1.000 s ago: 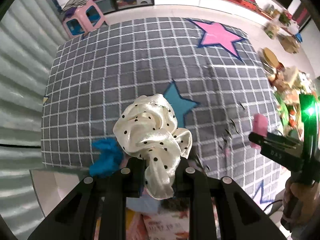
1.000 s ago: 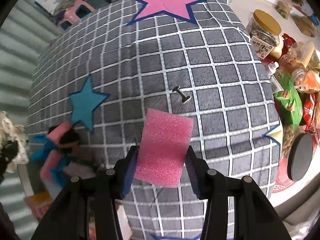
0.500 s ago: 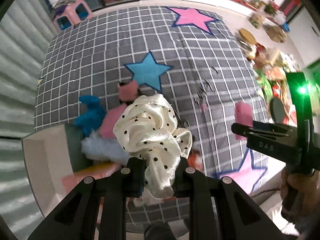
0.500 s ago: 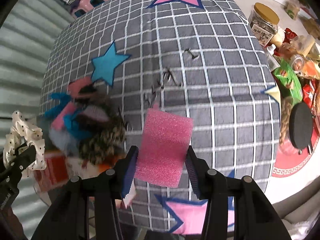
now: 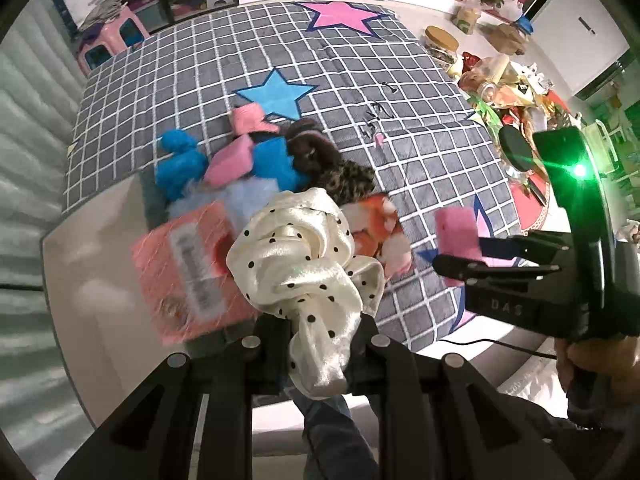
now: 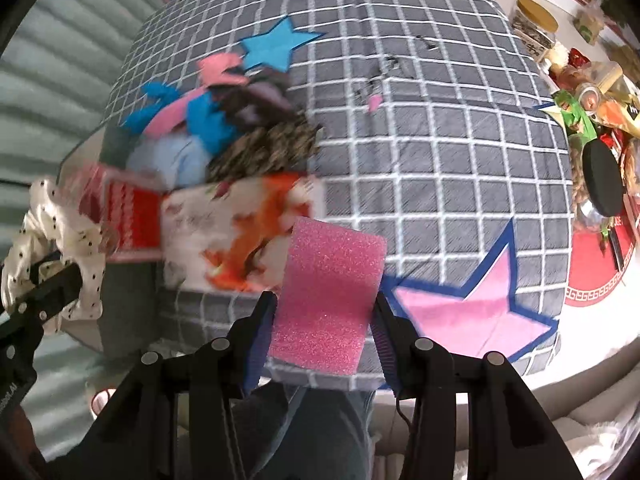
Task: Organize soft objects
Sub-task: 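Carry the scrunchie with the left tool while the right tool carries the sponge over the white box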
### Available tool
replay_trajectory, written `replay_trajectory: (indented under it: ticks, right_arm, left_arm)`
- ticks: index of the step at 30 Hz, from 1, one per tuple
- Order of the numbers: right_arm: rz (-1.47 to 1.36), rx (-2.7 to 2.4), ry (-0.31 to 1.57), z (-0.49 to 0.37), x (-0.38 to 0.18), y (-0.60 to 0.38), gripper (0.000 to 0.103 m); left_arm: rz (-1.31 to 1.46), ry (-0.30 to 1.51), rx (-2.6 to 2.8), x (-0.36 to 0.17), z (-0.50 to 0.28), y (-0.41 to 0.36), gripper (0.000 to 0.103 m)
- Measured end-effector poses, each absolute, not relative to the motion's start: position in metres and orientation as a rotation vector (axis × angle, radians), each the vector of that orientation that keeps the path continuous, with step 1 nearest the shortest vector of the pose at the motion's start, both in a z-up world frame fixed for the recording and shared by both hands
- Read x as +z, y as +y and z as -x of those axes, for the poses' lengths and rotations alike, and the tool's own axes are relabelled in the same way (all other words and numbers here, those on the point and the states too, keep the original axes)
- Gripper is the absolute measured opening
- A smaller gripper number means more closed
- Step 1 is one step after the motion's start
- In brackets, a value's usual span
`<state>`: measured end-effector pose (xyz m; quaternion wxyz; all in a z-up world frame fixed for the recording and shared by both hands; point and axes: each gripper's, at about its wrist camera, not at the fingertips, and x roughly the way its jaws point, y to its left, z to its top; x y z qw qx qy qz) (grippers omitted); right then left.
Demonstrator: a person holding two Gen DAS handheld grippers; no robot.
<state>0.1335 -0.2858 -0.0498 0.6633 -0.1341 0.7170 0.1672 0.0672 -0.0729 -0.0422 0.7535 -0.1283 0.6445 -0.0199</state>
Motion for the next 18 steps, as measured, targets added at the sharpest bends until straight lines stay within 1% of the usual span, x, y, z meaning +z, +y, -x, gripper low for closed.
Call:
replay_trajectory:
  ticks: [11, 18]
  right_arm:
    - [0.417, 0.562, 1.597, -0.066, -0.058, -0.217, 0.049]
    - [0.535, 0.710, 1.544, -0.025, -0.058, -0.161, 0.049]
  left_arm:
    - [0.333, 1.344, 0.073, -0.027, 0.000, -0.019, 0.022]
    - [0.449, 1.337, 0.224, -0.033, 0.041, 0.027, 0.022]
